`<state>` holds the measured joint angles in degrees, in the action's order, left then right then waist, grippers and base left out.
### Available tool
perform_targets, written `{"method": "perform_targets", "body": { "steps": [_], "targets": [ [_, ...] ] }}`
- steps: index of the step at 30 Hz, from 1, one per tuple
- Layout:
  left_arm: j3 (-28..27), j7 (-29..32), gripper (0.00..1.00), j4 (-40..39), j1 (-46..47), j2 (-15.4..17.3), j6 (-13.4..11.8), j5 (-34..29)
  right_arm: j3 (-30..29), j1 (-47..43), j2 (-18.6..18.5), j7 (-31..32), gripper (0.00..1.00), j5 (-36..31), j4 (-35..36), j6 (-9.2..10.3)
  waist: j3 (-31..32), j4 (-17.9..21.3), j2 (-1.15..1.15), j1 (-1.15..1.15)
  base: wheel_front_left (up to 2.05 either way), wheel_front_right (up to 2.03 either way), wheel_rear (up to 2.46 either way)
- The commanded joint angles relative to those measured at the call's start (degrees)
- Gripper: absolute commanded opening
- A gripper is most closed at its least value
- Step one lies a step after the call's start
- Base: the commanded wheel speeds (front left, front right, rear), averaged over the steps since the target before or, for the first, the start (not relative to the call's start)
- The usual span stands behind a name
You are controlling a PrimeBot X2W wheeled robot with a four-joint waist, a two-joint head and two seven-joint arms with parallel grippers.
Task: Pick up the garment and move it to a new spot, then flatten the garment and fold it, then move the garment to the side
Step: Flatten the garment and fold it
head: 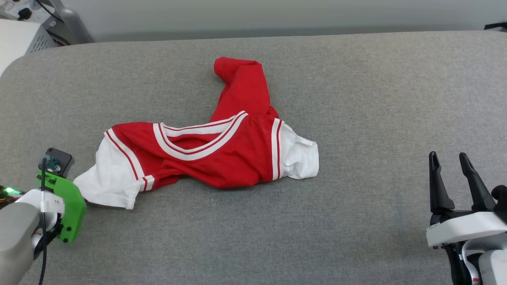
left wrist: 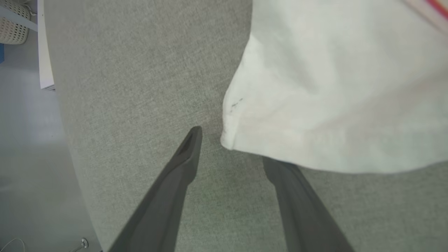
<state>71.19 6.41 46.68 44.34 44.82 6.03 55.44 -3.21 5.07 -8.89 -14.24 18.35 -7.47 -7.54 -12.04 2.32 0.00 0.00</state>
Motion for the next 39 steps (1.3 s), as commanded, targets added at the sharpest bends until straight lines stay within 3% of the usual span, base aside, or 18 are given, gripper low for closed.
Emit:
{"method": "perform_targets", "body": {
  "steps": [1, 7, 13, 17, 20, 25, 27, 30, 39],
  "targets": [
    [-0.82, -2.98, 1.0, -0.3, -0.87, -1.79, -1.03, -0.03, -0.09, -0.69, -0.55, 0.36, 1.0, -0.56, 0.72, 0.05, 1.65, -1.09, 0.0, 0.0, 0.0, 0.0, 0.0],
    [-4.04, -15.27, 1.0, -3.13, -0.04, -2.21, -8.25, -2.01, 0.31, 0.91, -3.28, 2.2, 1.0, -1.35, 4.62, 0.05, 4.5, -3.4, 0.0, 0.0, 0.0, 0.0, 0.0],
    [-6.89, -20.36, 1.0, -12.01, -1.23, -1.3, -15.56, -3.56, 2.8, 7.66, -7.99, 5.73, 1.0, -1.72, 8.86, 0.05, 5.28, -5.26, 0.0, 0.0, 0.0, 0.0, 0.0],
    [-11.64, -21.32, 1.0, -21.73, -3.85, -1.07, -21.5, -4.71, 8.22, 13.75, -12.3, 11.46, 1.0, -0.71, 10.23, 0.05, 4.55, -6.36, 0.0, 0.0, 0.0, 0.0, 0.0],
    [-17.87, -21.38, 1.0, -30.51, -6.81, -1.36, -26.97, -9.15, 14.02, 18.48, -15.92, 16.9, 1.0, 1.19, 10.34, 0.05, 3.65, -7.09, 0.0, 0.0, 0.0, 0.0, 0.0],
    [-28.39, -21.39, 1.0, -41.29, -15.29, -4.73, -33.33, -17.96, 24.68, 26.58, -21.46, 25.52, 1.0, 4.35, 9.15, 0.05, 2.06, -8.14, 0.0, 0.0, 0.0, 0.0, 0.0],
    [-32.86, -21.4, 1.0, -43.99, -18.86, -6.64, -34.2, -20.7, 28.91, 29.4, -22.66, 29.31, 1.0, 6.51, 8.19, 0.05, 1.44, -8.48, 0.0, 0.0, 0.0, 0.0, 0.0],
    [-39.51, -21.4, 1.0, -46.09, -23.36, -10.12, -33.47, -23.56, 35.02, 33.52, -24.44, 34.86, 1.0, 9.77, 7.11, 0.05, 0.33, -8.97, 0.0, 0.0, 0.0, 0.0, 0.0],
    [-49.99, -21.4, 1.0, -44.38, -31.54, -21.87, -26.7, -33.91, 50.7, 42.27, -28.44, 51.56, 1.0, 19.92, 0.98, 0.05, -3.18, -11.01, 0.0, 0.0, 0.0, 0.0, 0.0]
  ]
}}
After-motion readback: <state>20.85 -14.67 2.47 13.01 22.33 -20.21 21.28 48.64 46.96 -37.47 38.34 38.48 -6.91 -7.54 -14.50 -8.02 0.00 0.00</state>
